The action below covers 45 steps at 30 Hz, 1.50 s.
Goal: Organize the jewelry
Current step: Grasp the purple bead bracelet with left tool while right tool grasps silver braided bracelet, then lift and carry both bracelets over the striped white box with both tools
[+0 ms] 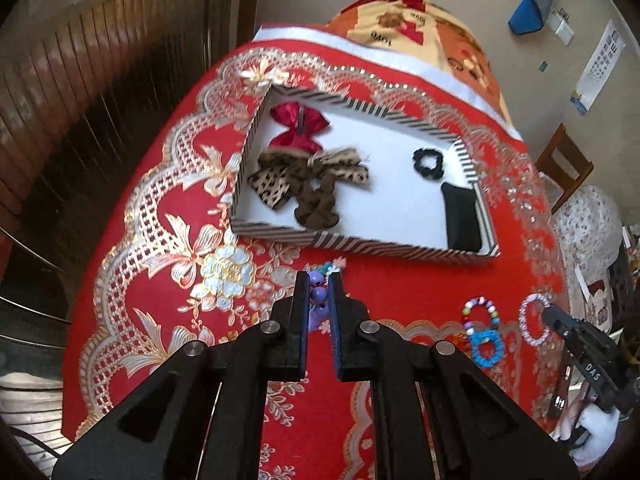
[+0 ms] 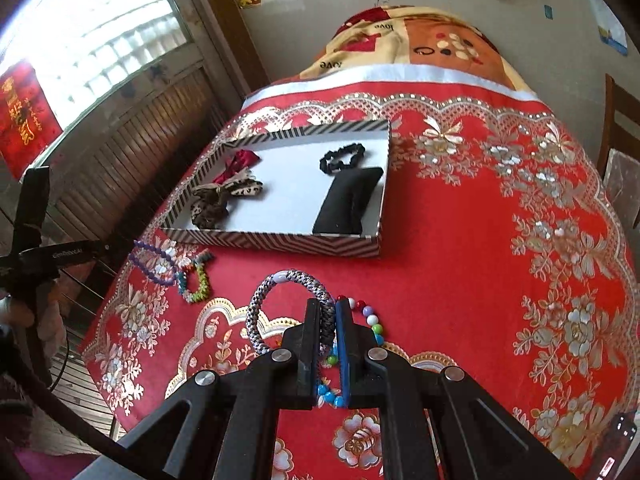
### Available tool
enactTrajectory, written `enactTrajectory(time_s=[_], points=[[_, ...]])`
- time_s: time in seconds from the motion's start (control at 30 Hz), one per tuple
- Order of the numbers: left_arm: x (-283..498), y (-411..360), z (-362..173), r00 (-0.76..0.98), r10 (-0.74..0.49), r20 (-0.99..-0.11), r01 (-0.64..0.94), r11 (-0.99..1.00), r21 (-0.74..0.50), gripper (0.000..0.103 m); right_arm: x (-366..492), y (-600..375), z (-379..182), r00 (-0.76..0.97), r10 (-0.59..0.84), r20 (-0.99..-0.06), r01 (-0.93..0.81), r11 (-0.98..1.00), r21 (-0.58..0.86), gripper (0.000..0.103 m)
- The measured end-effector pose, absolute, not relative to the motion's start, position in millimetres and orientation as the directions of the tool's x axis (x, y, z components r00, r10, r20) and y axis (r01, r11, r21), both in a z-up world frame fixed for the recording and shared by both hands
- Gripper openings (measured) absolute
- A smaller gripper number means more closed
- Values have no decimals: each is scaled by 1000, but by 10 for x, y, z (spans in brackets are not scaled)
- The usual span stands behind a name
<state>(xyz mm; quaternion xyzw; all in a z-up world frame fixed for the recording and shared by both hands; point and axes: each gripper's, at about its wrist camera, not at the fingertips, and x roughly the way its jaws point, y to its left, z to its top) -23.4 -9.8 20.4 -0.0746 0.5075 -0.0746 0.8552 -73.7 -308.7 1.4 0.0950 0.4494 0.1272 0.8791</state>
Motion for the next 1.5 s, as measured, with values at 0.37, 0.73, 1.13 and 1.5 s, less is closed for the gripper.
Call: enactTrajectory(time_s=[0.37,0.73,1.13,1.5], points=[[-110,-214,465,515,-213,-831,95,977,-192,8,-575,-2968,138,578,326,-748,-165,944,284,7],[269,-391,498,527,-193,-828,151,980,-132,8,-169,-2741,145,568,331,-754,-182,943,277,7],[696,-523,462,523,-179,-833,190,978,-90,8,292,-2571,96,547,328,-770,-188,945,269,7],[1068,-621,417,513,-169,-841,200,977,-74,8,702,-2552,7,533,323,-783,-175,947,271,7]])
